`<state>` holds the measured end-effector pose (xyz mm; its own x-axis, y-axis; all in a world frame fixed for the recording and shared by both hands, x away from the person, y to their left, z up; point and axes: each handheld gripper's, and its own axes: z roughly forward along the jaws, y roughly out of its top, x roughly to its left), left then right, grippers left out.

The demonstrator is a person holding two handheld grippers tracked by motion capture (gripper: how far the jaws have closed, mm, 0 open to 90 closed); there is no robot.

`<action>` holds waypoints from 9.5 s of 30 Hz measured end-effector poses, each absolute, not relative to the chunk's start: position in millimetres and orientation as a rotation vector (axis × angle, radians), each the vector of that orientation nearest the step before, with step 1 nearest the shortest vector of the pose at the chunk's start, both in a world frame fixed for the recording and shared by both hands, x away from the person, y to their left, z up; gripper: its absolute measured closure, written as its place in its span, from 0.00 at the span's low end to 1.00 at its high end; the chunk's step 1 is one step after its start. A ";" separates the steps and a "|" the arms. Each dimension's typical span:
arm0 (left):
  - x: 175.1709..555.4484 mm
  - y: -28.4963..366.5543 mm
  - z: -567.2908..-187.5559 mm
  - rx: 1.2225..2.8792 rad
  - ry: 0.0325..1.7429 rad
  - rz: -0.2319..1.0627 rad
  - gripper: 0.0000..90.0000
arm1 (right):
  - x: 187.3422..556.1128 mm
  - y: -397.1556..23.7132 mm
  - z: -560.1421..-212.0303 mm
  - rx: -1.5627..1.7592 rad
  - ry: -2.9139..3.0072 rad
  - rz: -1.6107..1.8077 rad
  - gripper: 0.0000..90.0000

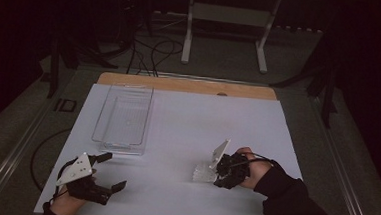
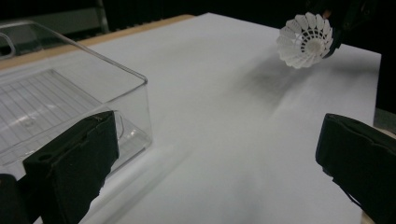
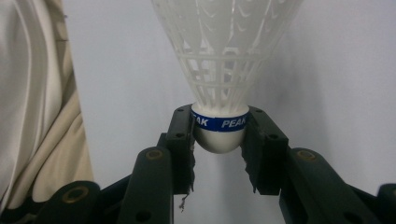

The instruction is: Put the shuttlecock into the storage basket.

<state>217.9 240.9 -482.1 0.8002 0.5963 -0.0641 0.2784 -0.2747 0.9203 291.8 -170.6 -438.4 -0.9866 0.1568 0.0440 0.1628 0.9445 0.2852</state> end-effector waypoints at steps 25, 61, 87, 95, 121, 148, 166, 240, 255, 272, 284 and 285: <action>239.8 230.1 -434.8 1.962 0.772 0.300 0.00 | 288.9 -172.6 -429.3 -0.248 -3.083 -0.479 0.73; 273.2 152.1 -384.8 2.267 0.498 0.221 0.00 | 280.2 -162.6 -427.3 -0.165 -3.096 -0.478 0.73; 290.8 86.6 -388.6 2.412 0.290 0.063 0.05 | 272.3 -152.3 -421.8 -0.051 -3.125 -0.524 0.73; 292.5 73.1 -391.5 2.445 0.200 -0.001 0.18 | 270.9 -150.3 -420.9 -0.005 -3.145 -0.561 0.73; 298.3 44.9 -413.8 2.581 0.121 -0.133 0.61 | 263.0 -144.6 -421.3 0.099 -3.152 -0.600 0.73; 305.0 30.5 -421.9 2.602 0.083 -0.282 1.00 | 262.5 -141.7 -425.4 0.110 -3.139 -0.612 0.73; 308.4 35.7 -411.3 2.621 0.115 -0.244 1.00 | 263.4 -146.2 -425.0 -0.125 -3.223 -0.704 0.28; 366.0 193.7 -346.9 2.406 0.664 0.035 1.00 | 265.7 -250.5 -486.1 -0.744 -3.023 -1.258 0.10; 372.0 221.9 -348.0 2.374 0.786 0.077 1.00 | 261.8 -259.0 -501.9 -0.754 -3.001 -1.283 0.10; 377.8 232.5 -349.8 2.307 0.902 0.134 1.00 | 259.1 -256.3 -502.2 -0.725 -2.995 -1.303 0.10; 382.2 224.1 -354.3 2.228 1.048 0.254 1.00 | 259.3 -258.5 -500.1 -0.743 -2.986 -1.323 0.10; 382.2 223.2 -354.7 2.224 1.059 0.261 1.00 | 259.4 -258.7 -499.9 -0.740 -2.987 -1.323 0.10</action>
<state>382.2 223.2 -354.7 0.6533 0.7512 -0.0944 0.6210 -0.4604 0.6344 259.4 -258.7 -499.9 -0.8820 0.4711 -0.0115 0.3081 0.5949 0.7424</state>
